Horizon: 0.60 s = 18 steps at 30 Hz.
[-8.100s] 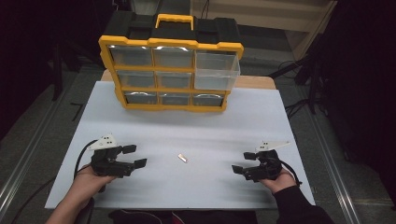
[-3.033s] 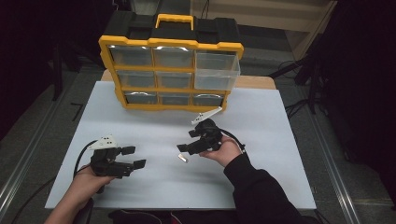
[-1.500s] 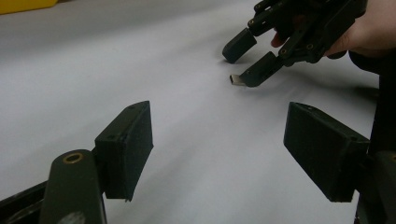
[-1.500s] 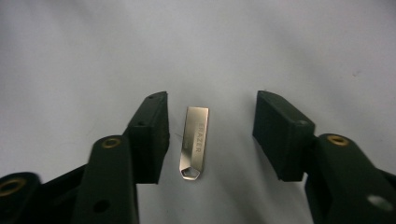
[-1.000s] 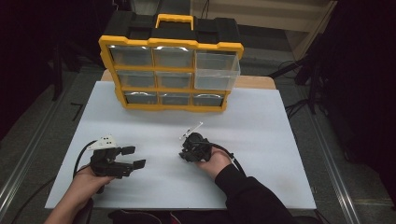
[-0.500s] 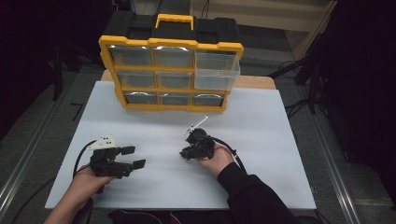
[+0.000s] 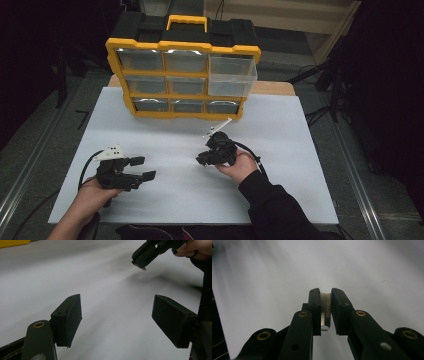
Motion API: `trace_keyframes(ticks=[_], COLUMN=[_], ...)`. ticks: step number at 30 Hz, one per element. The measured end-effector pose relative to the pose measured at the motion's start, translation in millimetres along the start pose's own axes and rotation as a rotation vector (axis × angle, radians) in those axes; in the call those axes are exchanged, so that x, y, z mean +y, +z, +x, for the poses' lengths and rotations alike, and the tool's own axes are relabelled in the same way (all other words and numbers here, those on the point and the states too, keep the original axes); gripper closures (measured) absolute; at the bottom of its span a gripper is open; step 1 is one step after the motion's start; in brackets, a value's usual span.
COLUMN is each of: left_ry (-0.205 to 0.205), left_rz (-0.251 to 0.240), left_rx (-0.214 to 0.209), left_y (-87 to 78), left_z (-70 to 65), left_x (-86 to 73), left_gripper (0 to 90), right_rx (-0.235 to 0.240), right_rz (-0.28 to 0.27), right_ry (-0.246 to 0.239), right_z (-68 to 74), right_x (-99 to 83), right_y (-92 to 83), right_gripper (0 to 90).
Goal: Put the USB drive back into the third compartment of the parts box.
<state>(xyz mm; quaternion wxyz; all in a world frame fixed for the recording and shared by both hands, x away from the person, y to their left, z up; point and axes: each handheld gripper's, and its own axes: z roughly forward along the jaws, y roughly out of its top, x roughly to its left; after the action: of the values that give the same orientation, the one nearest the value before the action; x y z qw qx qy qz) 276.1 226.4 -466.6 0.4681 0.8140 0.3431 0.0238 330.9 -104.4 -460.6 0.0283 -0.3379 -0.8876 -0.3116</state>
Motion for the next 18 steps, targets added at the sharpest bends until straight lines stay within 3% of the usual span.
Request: trace_keyframes(ticks=[12,18], left_ry=[-0.002,-0.005], left_rz=[0.0,-0.002], left_rx=[0.0,0.0], left_y=[0.2,0.3], left_z=[-0.1,0.2], left_x=[0.0,-0.1], left_gripper=[25.2,25.2], right_rx=[0.029,0.051], right_rz=[-0.018,-0.023], right_ry=[-0.031,-0.076], right_z=[-8.4,-10.8], right_x=[-1.2,0.5], right_y=[-30.1,-46.6], right_gripper=[76.0,76.0])
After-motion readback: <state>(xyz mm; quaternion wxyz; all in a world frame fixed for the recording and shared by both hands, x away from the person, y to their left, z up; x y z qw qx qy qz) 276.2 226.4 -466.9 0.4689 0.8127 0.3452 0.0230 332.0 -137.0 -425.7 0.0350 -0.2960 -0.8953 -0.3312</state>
